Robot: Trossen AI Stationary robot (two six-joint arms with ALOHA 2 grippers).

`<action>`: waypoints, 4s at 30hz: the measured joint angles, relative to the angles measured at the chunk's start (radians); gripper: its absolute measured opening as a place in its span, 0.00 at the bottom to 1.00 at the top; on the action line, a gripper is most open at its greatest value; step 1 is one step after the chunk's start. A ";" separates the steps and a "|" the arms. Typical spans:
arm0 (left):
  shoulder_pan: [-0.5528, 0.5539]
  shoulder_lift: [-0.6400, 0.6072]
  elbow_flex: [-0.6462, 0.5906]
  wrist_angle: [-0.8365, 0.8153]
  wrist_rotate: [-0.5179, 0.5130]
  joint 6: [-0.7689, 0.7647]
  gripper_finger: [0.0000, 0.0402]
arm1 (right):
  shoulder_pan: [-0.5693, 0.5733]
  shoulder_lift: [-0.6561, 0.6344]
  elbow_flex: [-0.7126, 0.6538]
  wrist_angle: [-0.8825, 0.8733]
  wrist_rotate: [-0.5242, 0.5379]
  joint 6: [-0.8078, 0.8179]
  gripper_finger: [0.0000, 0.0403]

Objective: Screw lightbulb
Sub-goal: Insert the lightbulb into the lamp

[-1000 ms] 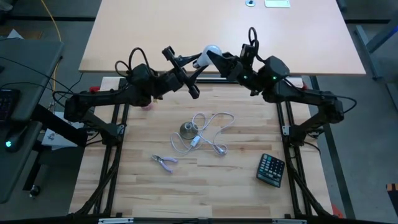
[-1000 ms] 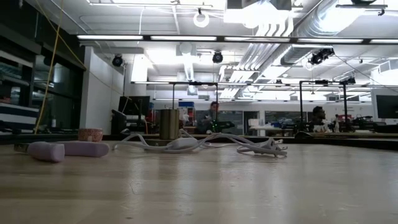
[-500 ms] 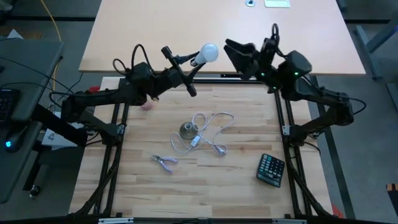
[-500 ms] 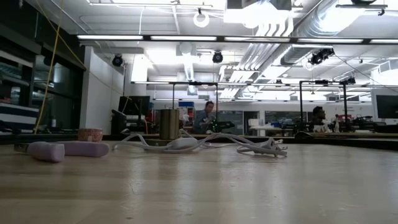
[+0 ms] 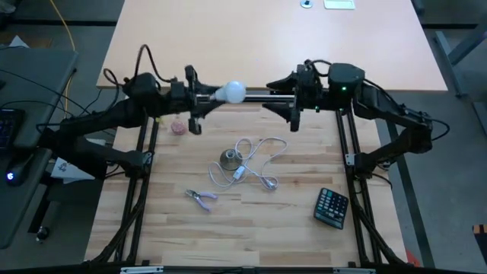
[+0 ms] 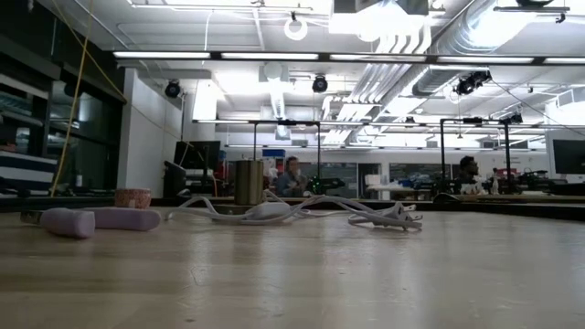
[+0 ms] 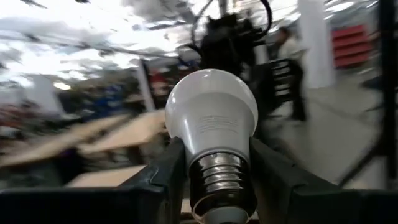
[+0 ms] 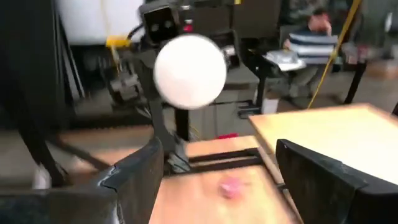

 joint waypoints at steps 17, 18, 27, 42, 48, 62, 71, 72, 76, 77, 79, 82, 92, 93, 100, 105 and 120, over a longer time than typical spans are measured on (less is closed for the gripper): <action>-0.001 0.038 -0.057 0.049 0.084 -0.401 0.33 | 0.135 0.093 0.043 0.000 0.239 -0.722 0.75; -0.001 0.041 -0.057 0.052 0.086 -0.422 0.33 | 0.138 0.095 0.043 0.012 0.244 -0.747 0.75; -0.001 0.054 -0.057 0.064 0.123 -0.557 0.33 | 0.154 0.130 0.043 0.056 0.247 -0.867 0.75; -0.001 0.081 -0.057 0.076 0.179 -0.667 0.33 | 0.160 0.174 0.041 0.128 0.240 -0.928 0.75; -0.001 0.082 -0.057 0.079 0.180 -0.672 0.33 | 0.160 0.174 0.041 0.125 0.241 -0.927 0.72; -0.001 0.081 -0.057 0.094 0.177 -0.601 0.41 | 0.161 0.174 0.041 0.130 0.274 -0.932 0.65; 0.031 0.077 -0.057 0.090 0.187 -0.591 0.53 | 0.160 0.174 0.042 0.125 0.349 -0.927 0.65; 0.038 0.074 -0.057 0.088 0.194 -0.593 0.54 | 0.160 0.174 0.042 0.125 0.357 -0.927 0.65; 0.073 0.051 -0.057 0.060 0.210 -0.594 0.55 | 0.160 0.173 0.042 0.114 0.409 -0.921 0.65; 0.083 0.041 -0.057 0.036 0.211 -0.599 0.55 | 0.160 0.173 0.042 0.101 0.420 -0.901 0.65; 0.106 0.018 -0.057 -0.019 0.215 -0.598 0.55 | 0.159 0.173 0.042 0.063 0.443 -0.840 0.65; 0.129 -0.021 -0.055 -0.130 0.216 -0.521 0.55 | 0.158 0.173 0.042 0.001 0.447 -0.703 0.65; 0.101 0.031 -0.056 -0.746 -0.074 -0.155 0.55 | 0.088 0.209 0.042 -0.284 0.135 0.060 0.65; 0.095 0.056 -0.057 -0.786 -0.088 -0.118 0.55 | 0.089 0.219 0.042 -0.285 0.125 0.068 0.65; 0.070 0.203 -0.275 -0.735 -0.087 -0.024 0.39 | 0.107 0.239 0.042 -0.273 0.115 0.061 0.65; 0.101 0.284 -0.433 -0.507 0.002 -0.162 0.05 | 0.105 0.237 0.104 -0.304 0.116 0.061 0.65; 0.104 0.523 -0.492 -0.250 -0.005 -0.370 0.00 | 0.105 0.236 0.344 -0.420 0.241 0.035 0.65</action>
